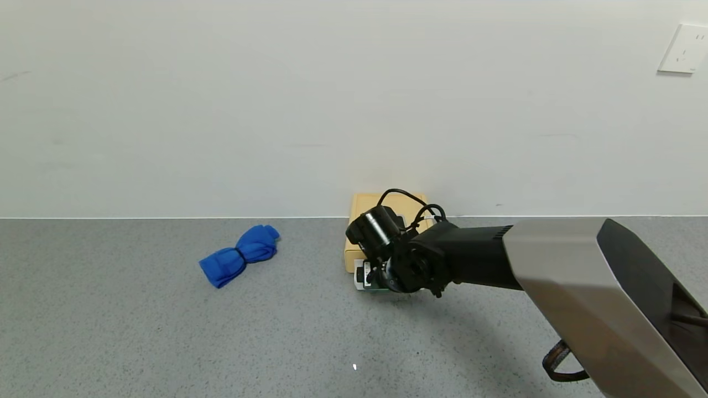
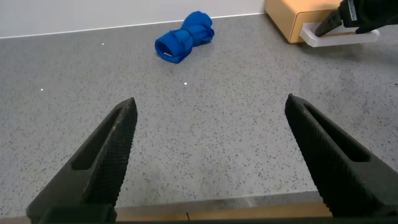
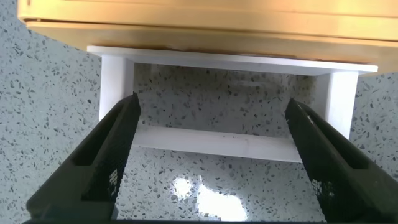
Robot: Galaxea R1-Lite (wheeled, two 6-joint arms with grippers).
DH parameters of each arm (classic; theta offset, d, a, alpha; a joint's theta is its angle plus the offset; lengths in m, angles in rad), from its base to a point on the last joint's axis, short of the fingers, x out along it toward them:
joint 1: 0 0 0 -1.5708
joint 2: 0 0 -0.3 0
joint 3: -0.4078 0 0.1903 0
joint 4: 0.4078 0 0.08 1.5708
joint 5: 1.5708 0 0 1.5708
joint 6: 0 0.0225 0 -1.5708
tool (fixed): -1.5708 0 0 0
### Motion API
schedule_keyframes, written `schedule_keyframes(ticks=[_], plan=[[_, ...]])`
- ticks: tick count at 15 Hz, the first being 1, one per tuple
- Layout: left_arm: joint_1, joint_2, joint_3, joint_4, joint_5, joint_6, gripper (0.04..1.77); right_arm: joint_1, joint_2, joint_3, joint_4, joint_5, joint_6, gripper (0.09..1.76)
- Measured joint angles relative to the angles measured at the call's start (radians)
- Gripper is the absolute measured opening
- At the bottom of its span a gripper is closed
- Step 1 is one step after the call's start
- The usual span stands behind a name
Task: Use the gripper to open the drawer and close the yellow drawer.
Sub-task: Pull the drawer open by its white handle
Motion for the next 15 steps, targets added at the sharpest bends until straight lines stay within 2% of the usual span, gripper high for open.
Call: schedule_keyframes(ticks=[5,9,15], plan=[[0.0,0.0,0.0,0.0,0.0,-0.003,1.72,0.009,-0.003,0.001,0.066,0.003,0.039,1.71],[0.0,0.0,0.0,0.0,0.002,-0.004,1.72,0.016,-0.03,0.004,0.155,0.092,0.109,1.71],[0.0,0.0,0.0,0.0,0.003,-0.007,1.72,0.025,-0.049,0.009,0.227,0.11,0.165,1.71]])
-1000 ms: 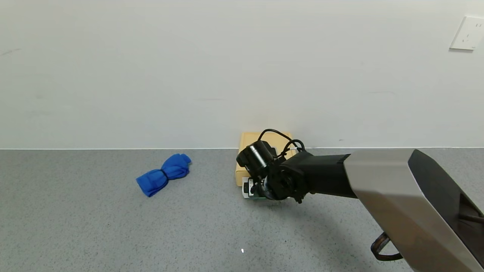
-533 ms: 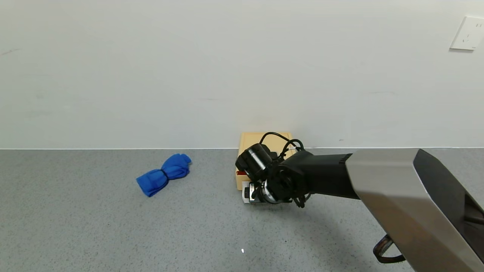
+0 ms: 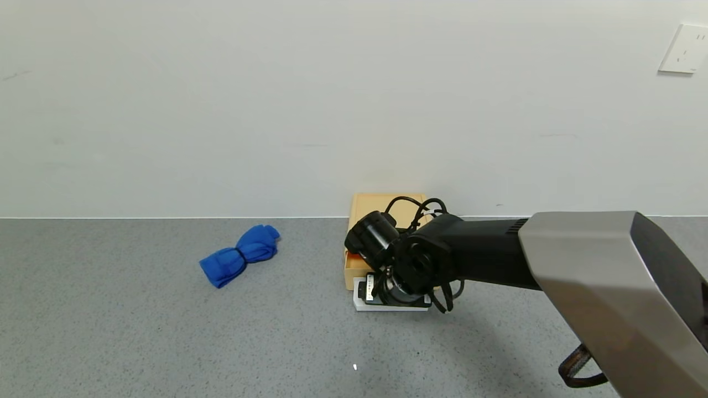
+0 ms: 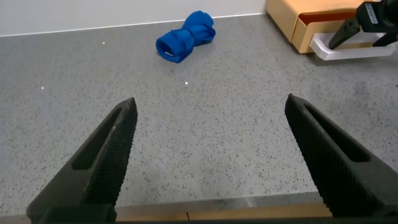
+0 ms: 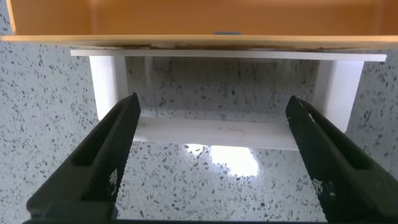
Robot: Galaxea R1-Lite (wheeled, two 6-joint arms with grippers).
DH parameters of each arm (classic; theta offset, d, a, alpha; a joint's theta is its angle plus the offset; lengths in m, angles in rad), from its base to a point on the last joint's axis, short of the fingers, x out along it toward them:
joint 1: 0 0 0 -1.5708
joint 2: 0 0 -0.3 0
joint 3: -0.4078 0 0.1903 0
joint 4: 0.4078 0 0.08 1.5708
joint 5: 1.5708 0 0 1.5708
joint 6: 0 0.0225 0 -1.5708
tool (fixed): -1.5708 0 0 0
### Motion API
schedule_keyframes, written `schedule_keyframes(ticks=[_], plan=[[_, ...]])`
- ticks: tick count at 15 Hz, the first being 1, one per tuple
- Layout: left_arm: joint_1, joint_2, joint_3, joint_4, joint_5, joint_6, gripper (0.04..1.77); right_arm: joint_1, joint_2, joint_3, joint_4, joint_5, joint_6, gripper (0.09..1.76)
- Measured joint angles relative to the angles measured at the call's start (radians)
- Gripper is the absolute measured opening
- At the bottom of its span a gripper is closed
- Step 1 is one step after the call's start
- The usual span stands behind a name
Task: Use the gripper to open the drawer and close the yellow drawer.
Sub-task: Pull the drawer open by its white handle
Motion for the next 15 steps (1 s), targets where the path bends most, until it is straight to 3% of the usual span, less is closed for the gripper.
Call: schedule_keyframes(ticks=[15], plan=[[0.0,0.0,0.0,0.0,0.002,-0.001,1.72,0.062,-0.063,0.093,0.085,0.082,0.087,1.71]])
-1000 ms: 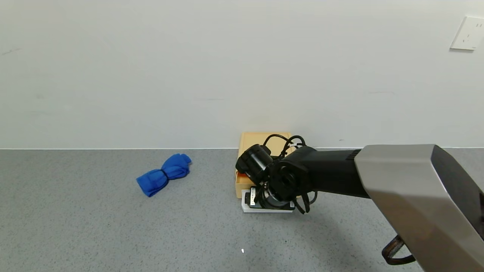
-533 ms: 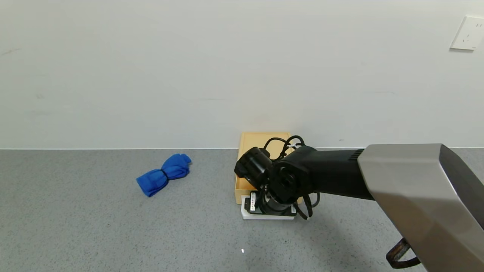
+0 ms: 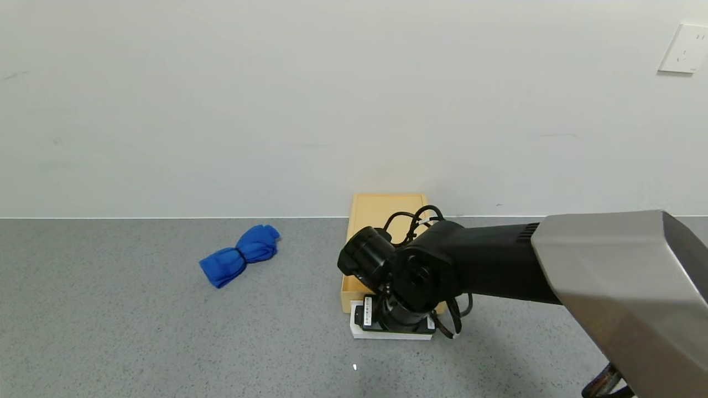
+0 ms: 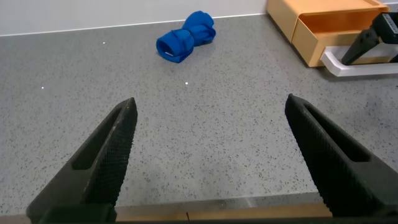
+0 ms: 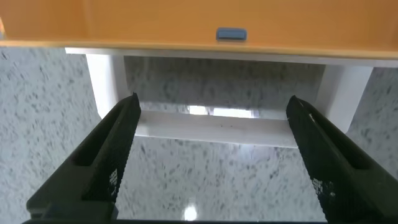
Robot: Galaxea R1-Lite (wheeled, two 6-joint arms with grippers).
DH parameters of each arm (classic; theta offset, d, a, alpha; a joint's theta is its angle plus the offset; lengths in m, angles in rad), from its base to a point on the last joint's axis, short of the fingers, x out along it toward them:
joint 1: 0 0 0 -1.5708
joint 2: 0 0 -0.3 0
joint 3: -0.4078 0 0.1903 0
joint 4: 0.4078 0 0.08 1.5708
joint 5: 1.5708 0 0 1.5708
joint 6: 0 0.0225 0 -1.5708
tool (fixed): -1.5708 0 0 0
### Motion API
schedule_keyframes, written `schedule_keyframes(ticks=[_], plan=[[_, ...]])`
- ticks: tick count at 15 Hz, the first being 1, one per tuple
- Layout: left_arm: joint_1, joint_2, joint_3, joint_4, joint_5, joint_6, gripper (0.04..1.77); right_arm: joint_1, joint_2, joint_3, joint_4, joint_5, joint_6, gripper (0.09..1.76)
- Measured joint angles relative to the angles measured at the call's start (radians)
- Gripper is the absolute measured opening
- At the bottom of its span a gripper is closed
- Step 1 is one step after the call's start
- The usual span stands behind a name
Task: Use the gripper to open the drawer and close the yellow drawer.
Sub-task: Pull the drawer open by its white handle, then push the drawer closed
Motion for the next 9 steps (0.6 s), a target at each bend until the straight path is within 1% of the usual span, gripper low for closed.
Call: schedule_keyframes(ticks=[4,7,9], plan=[[0.0,0.0,0.0,0.0,0.001,0.0,1.72,0.023,-0.035,0.05,0.017,0.039,0.022,1.71],[0.0,0.0,0.0,0.0,0.001,0.0,1.72,0.032,-0.058,0.083,0.014,0.042,0.026,1.71],[0.0,0.0,0.0,0.0,0.001,-0.01,1.72,0.037,-0.07,0.096,0.014,0.063,0.034,1.71]])
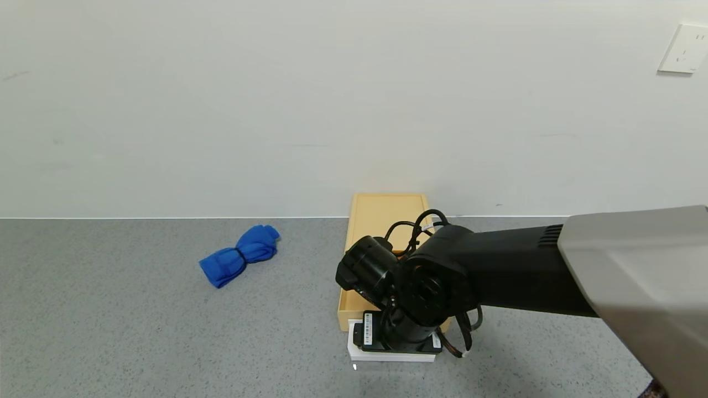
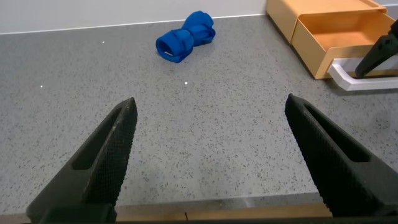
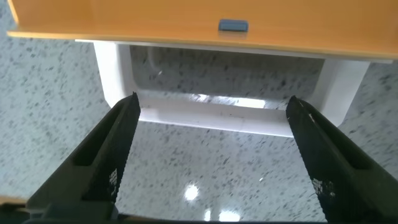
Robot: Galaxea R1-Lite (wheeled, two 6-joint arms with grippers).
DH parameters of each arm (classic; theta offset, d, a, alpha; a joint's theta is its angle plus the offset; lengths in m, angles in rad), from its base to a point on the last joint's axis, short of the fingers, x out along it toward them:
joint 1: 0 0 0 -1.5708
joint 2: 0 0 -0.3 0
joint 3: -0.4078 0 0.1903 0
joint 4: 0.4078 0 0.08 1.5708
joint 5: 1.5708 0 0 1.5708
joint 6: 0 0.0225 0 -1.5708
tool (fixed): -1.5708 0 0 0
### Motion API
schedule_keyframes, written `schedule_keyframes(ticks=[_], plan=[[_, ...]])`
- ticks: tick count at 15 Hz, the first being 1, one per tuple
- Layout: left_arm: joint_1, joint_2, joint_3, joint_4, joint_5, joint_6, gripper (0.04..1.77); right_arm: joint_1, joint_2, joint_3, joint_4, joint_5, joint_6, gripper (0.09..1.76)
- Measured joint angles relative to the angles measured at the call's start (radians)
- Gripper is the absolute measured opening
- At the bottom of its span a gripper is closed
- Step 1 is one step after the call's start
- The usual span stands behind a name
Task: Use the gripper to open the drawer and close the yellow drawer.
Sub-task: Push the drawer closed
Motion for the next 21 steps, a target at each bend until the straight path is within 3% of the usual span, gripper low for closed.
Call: schedule_keyframes(ticks=[14,21], plan=[[0.0,0.0,0.0,0.0,-0.001,-0.002,1.72,0.024,-0.065,0.073,0.001,0.022,0.025,1.71],[0.0,0.0,0.0,0.0,-0.001,-0.001,1.72,0.016,-0.263,0.104,-0.004,-0.002,-0.076,1.71]])
